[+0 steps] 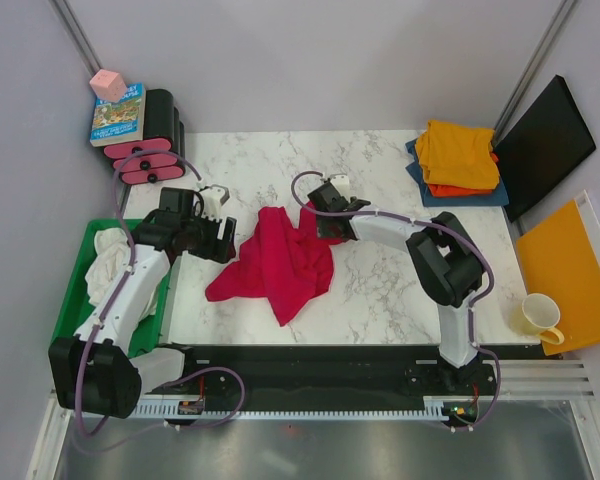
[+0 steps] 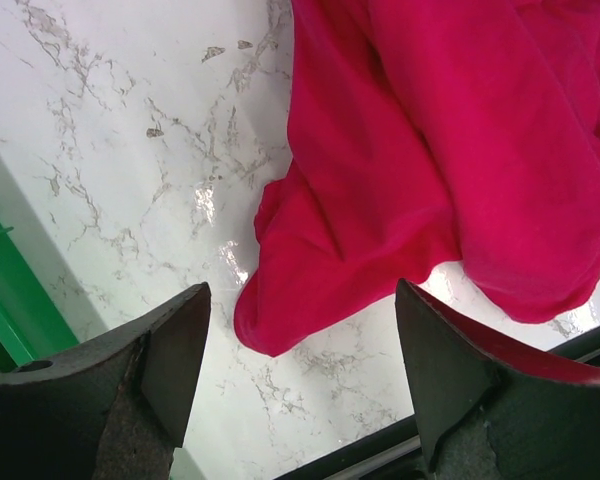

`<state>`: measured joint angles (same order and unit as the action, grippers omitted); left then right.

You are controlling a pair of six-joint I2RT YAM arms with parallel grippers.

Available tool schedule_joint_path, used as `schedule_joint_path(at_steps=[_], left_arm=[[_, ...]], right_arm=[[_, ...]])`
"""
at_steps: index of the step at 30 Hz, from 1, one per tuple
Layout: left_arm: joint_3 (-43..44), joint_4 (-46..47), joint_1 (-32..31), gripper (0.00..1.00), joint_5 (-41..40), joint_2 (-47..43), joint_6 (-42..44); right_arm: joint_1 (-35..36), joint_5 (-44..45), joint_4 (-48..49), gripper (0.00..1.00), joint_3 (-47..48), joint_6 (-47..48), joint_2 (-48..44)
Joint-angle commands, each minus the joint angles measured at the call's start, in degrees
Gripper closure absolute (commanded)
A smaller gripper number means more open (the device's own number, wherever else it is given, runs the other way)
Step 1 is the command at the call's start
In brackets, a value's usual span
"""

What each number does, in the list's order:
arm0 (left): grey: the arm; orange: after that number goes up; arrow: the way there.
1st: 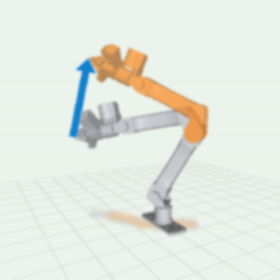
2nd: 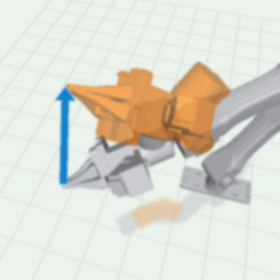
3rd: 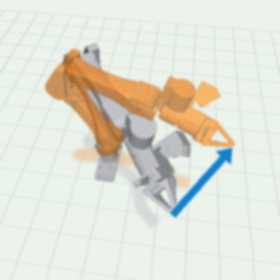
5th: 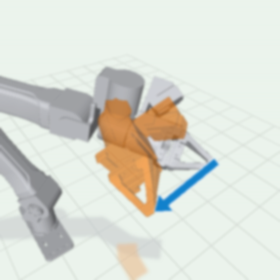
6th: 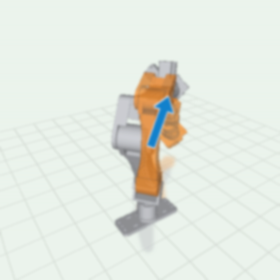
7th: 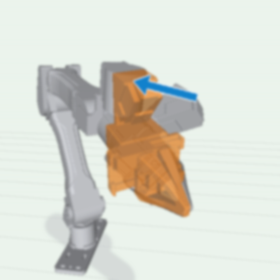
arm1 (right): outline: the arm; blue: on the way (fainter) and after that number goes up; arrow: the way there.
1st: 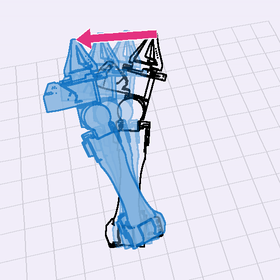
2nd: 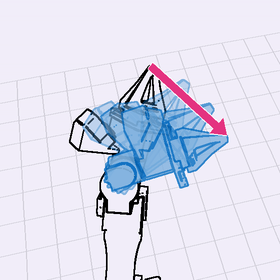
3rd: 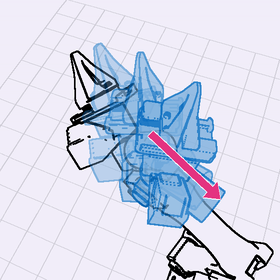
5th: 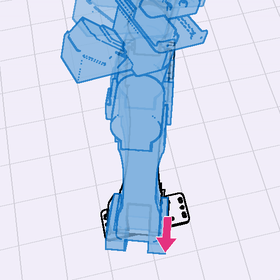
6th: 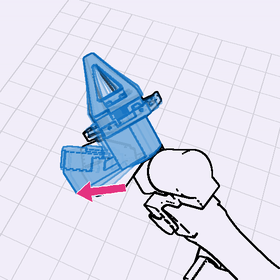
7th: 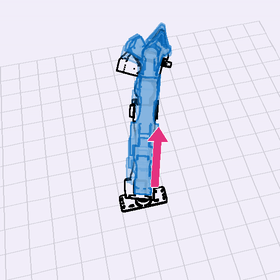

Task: Fold and stack the t-shirts
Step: Flatten out the tshirt

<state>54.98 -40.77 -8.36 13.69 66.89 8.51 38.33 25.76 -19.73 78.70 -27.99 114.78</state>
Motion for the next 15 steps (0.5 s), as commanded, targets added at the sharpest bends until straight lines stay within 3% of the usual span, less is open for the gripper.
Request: schedule_joint_path(at_steps=[1,5,8,9,10,15], left_arm=[[-0.8,0.3,0.3,0.19,0.7,-0.2,-1.3],[-0.9,0.0,0.4,0.2,0.2,1.4,-1.0],[-0.8,-0.6,0.4,0.21,0.0,3.5,-0.6],[-0.9,-0.6,0.3,0.21,-0.2,3.9,-0.6],[-0.9,-0.8,0.3,0.21,-0.2,4.3,-0.3],[-0.8,-1.0,0.3,0.23,-1.6,5.9,-0.1]], right_arm=[[0.3,-2.8,0.6,0.4,-1.7,-2.5,0.9],[0.1,-4.0,-0.7,0.53,-1.0,-2.8,2.3],[-0.1,-4.4,-1.8,0.76,-0.9,-3.5,3.1],[-0.2,-4.2,-1.8,0.92,-1.3,-3.9,2.9],[-0.2,-3.7,-1.8,1.0,-1.6,-4.1,2.7],[-0.3,-0.1,-1.7,1.0,-5.3,-4.8,-1.3]])
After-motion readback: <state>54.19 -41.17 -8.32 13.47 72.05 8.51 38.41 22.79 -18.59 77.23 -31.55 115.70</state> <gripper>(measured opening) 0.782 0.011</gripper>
